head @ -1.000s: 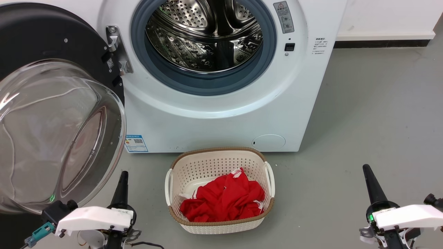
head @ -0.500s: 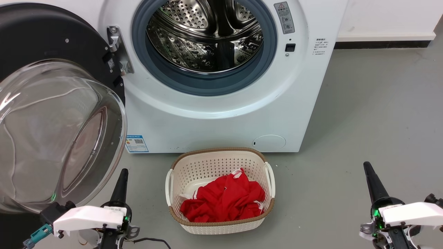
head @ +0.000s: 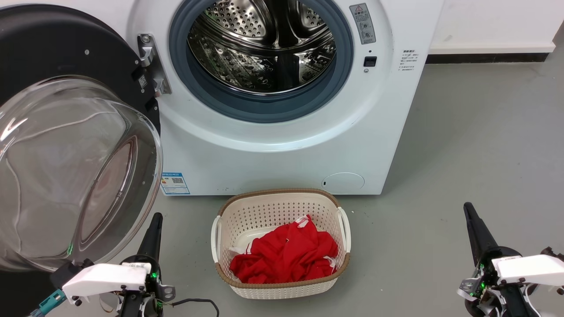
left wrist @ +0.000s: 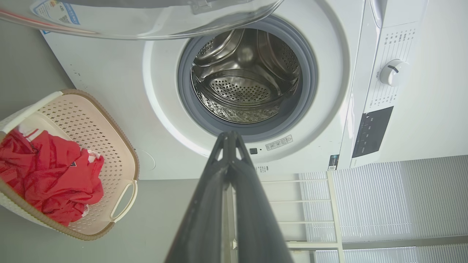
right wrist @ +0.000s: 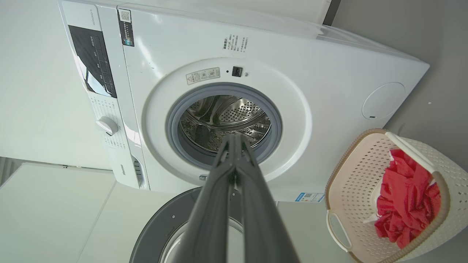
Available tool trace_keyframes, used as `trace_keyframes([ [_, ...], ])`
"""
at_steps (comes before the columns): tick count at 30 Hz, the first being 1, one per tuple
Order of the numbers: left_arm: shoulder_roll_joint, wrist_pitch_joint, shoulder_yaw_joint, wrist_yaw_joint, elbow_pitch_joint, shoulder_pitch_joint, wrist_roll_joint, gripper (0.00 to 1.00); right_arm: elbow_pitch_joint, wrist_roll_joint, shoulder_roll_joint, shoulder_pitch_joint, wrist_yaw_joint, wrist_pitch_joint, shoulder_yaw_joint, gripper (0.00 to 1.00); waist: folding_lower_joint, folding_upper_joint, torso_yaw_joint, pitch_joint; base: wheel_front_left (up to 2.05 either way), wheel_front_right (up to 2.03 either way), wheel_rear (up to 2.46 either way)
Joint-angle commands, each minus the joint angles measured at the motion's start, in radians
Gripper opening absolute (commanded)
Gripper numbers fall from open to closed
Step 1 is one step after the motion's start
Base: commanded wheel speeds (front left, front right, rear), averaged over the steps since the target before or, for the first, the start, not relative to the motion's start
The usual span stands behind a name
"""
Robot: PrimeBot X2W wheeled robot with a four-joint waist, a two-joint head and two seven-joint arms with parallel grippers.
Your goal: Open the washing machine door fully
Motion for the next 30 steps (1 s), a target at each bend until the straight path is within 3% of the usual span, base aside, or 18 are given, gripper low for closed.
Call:
trace_keyframes([
  [1,0.000,0.005,0.005,-0.008,0.001,-0.018,-0.017,0.00,-0.001,0.018,-0.003,-0.016,0.000,0.005,-0.003,0.00,0.0000,0.0000,0.000,0.000,0.00,0.00,0.00],
  [23,-0.008,0.045,0.029,-0.037,0.014,-0.020,-0.175,0.00,0.022,0.176,0.001,-0.033,0.000,0.038,-0.017,0.00,0.0000,0.0000,0.003,-0.004,0.00,0.00,0.00],
  [30,-0.008,0.045,0.029,-0.037,0.014,-0.020,-0.174,0.00,0.022,0.174,0.003,-0.034,0.000,0.040,-0.019,0.00,0.0000,0.0000,0.003,-0.004,0.00,0.00,0.00],
])
